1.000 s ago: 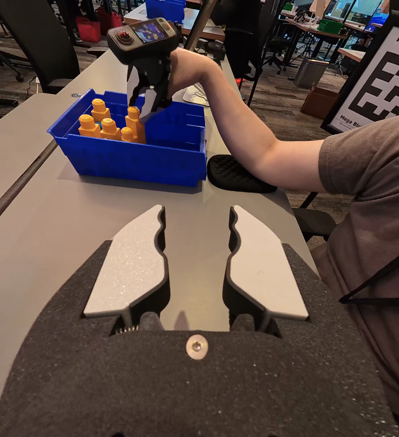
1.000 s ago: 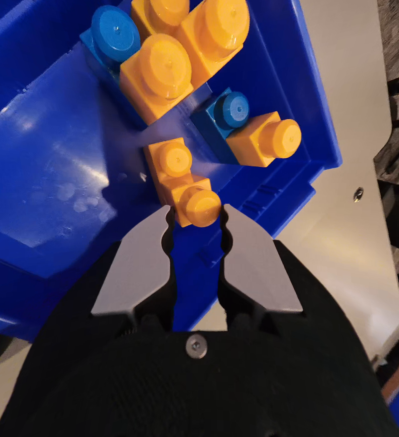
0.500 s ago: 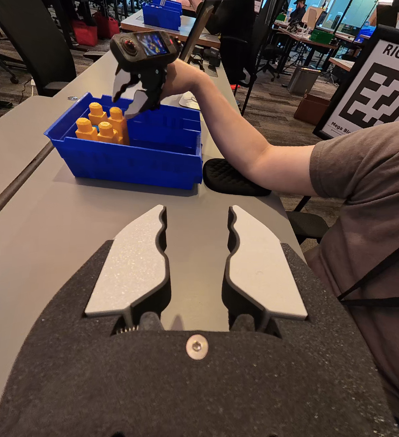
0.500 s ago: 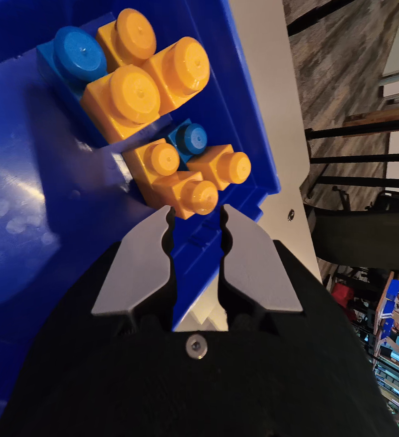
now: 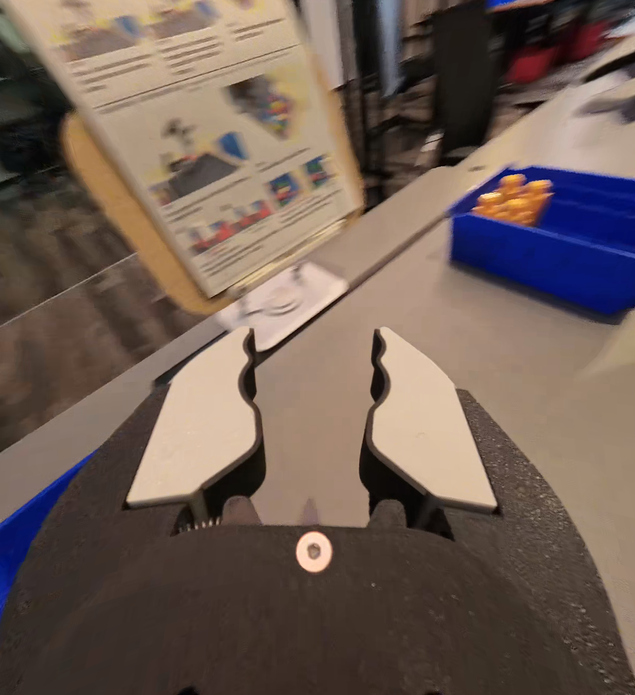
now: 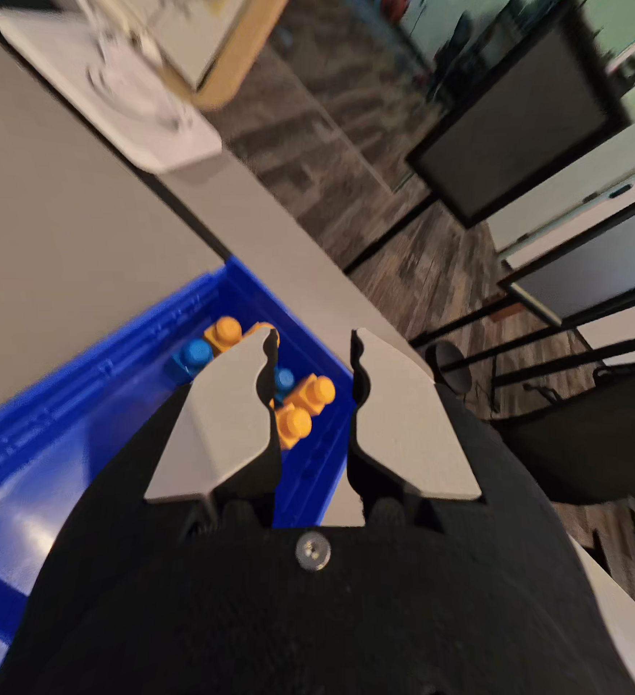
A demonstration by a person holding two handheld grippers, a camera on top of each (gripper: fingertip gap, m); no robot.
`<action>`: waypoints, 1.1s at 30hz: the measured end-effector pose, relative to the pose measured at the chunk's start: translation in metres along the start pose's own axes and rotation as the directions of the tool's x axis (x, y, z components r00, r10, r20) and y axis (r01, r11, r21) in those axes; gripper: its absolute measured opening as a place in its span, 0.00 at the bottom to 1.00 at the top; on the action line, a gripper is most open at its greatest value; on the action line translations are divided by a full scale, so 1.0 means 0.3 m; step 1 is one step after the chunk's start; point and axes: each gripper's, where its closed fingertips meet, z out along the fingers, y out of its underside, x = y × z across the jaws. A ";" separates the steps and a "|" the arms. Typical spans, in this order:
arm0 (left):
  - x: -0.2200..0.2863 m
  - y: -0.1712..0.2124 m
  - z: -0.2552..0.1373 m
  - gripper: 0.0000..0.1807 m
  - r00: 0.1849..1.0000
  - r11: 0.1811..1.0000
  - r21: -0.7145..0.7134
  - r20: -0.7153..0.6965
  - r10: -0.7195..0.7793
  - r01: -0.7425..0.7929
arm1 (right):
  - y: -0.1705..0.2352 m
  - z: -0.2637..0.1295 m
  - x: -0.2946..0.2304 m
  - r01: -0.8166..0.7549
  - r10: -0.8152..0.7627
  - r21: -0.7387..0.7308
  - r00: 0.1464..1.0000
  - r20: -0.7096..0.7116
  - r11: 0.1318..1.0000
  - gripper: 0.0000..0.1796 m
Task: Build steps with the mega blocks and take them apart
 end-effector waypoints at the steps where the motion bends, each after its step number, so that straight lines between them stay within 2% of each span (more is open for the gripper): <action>1: -0.062 0.020 -0.039 0.34 0.997 1.000 -0.018 0.076 -0.014 0.015 | -0.046 -0.018 -0.001 -0.025 0.025 0.061 1.000 -0.002 0.998 0.22; 3: -0.158 0.030 -0.121 0.34 0.981 0.998 0.010 0.184 -0.060 0.059 | -0.132 -0.056 0.004 -0.084 0.088 0.181 0.996 -0.011 0.980 0.24; 7: -0.220 0.013 -0.261 0.33 0.963 0.974 0.140 0.178 -0.204 0.180 | -0.251 -0.114 0.002 -0.216 0.222 0.339 0.975 0.020 0.916 0.24; 12: -0.294 0.038 -0.373 0.34 0.928 0.966 0.177 0.292 -0.233 0.187 | -0.346 -0.130 -0.053 -0.263 0.264 0.400 0.963 0.053 0.878 0.28; 16: -0.321 0.062 -0.404 0.34 0.913 0.961 0.179 0.317 -0.258 0.209 | -0.421 -0.128 -0.111 -0.290 0.283 0.452 0.955 0.086 0.843 0.28; 19: -0.347 0.097 -0.409 0.34 0.898 0.969 0.134 0.365 -0.245 0.209 | -0.465 -0.132 -0.135 -0.346 0.328 0.505 0.936 0.128 0.790 0.28; 26: -0.384 0.226 -0.367 0.33 0.880 0.973 -0.088 0.449 -0.154 0.215 | -0.501 -0.155 -0.144 -0.446 0.386 0.581 0.892 0.233 0.681 0.29; 33: -0.379 0.290 -0.330 0.32 0.895 0.955 -0.198 0.429 -0.117 0.220 | -0.437 -0.122 -0.108 -0.423 0.395 0.545 0.902 0.176 0.724 0.31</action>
